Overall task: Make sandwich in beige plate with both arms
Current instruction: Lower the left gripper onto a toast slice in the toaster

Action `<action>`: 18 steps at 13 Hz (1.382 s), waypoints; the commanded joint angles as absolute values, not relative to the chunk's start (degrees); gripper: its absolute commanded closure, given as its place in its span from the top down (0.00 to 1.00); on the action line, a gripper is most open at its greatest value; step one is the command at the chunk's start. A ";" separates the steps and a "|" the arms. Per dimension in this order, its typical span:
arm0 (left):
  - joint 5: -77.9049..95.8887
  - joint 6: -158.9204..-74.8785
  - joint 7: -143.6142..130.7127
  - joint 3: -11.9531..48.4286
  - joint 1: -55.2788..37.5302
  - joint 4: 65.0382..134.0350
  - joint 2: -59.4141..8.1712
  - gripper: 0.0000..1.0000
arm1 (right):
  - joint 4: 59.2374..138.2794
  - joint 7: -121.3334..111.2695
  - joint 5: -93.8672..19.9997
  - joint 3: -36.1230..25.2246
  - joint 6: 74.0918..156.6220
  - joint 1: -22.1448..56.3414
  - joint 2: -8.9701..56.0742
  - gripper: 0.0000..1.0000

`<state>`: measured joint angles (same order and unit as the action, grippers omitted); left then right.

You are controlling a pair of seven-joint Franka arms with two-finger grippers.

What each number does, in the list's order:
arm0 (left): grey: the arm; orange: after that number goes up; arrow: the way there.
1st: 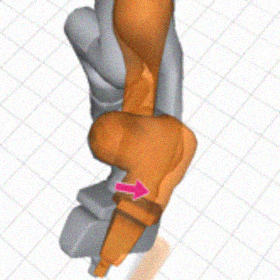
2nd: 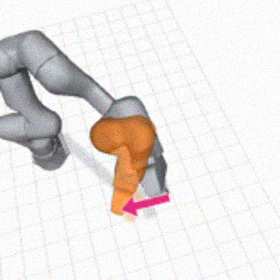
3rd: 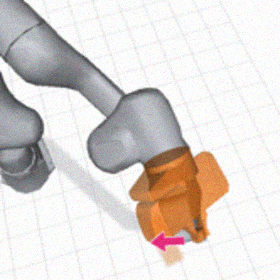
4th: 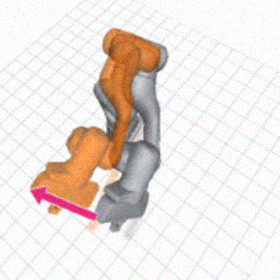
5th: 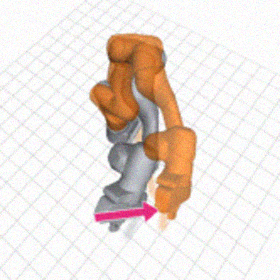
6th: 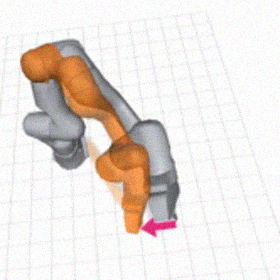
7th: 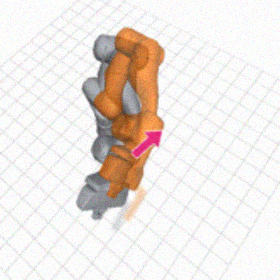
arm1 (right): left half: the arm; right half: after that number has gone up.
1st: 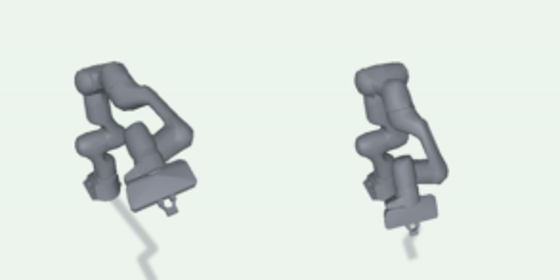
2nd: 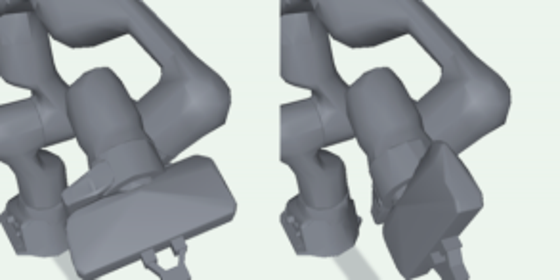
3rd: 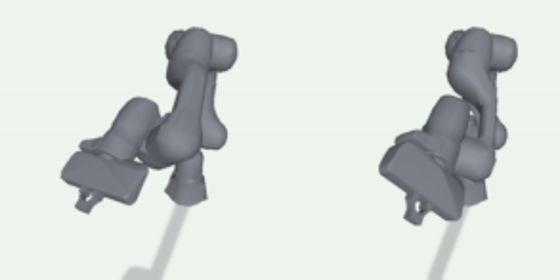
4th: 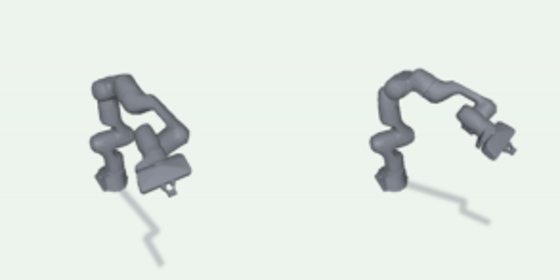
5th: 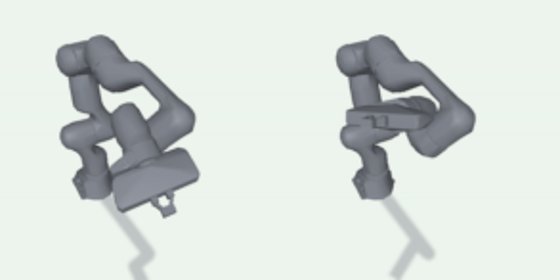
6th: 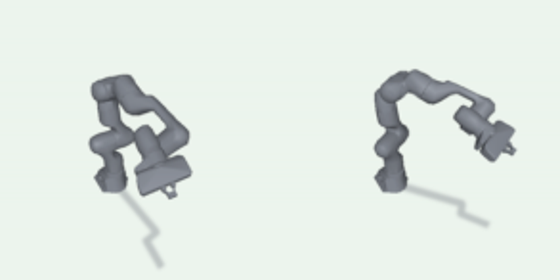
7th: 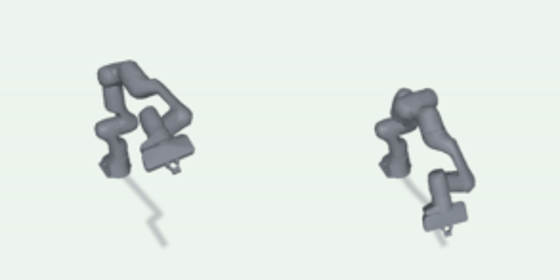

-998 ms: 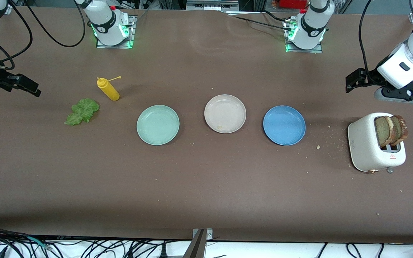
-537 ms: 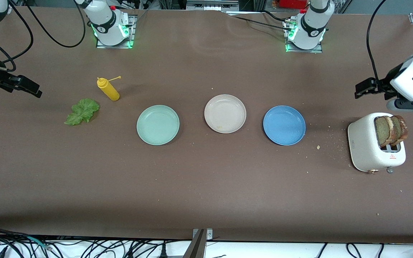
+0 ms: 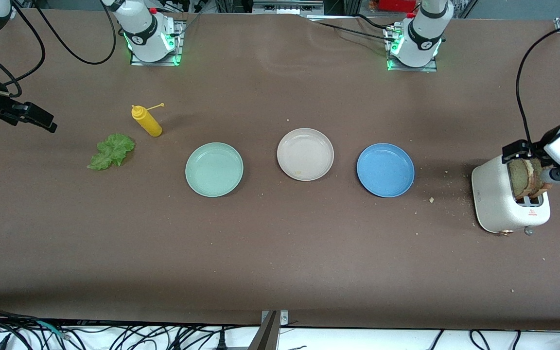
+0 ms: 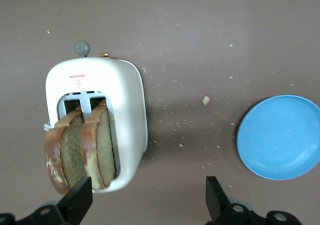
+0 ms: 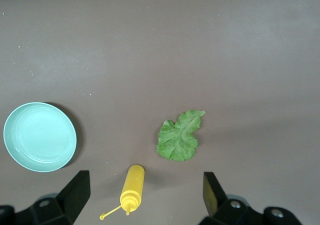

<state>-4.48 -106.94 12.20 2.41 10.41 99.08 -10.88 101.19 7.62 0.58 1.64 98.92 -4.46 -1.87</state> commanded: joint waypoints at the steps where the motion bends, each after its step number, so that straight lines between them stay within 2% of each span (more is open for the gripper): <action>1: -7.72 -113.70 14.06 3.08 12.04 103.69 -10.90 1.00 | 99.76 8.26 0.44 1.93 98.17 -4.75 -1.05 1.00; 5: -8.96 -120.65 14.94 2.99 14.32 108.36 -10.81 1.00 | 99.76 8.26 0.44 1.93 98.17 -4.75 -1.05 1.00; 9: -8.96 -122.87 14.94 3.08 15.90 110.30 -10.90 1.00 | 99.76 8.17 0.44 1.93 98.09 -4.75 -1.05 1.00; 10: -8.88 -123.05 14.25 3.08 16.00 111.00 -10.90 0.97 | 99.76 8.17 0.44 1.93 98.09 -4.75 -1.05 1.00; 11: -8.88 -122.96 14.15 3.08 16.00 111.18 -10.99 0.81 | 99.76 8.17 0.44 1.93 98.00 -4.75 -1.05 1.00; 14: -8.88 -122.26 13.80 2.99 16.87 111.45 -12.03 0.17 | 99.76 8.09 0.44 1.93 97.82 -4.83 -1.05 1.00; 15: -8.96 -122.34 13.71 3.08 18.27 111.01 -12.74 0.05 | 99.76 8.09 0.44 1.93 97.82 -4.83 -1.05 1.00; 16: -8.96 -122.34 13.62 3.08 18.54 110.83 -12.83 0.00 | 99.76 8.00 0.35 1.93 97.82 -4.83 -1.05 1.00; 18: -8.88 -122.26 12.58 3.08 18.54 110.66 -12.75 0.00 | 99.76 7.91 0.44 1.85 97.82 -4.83 -1.05 1.00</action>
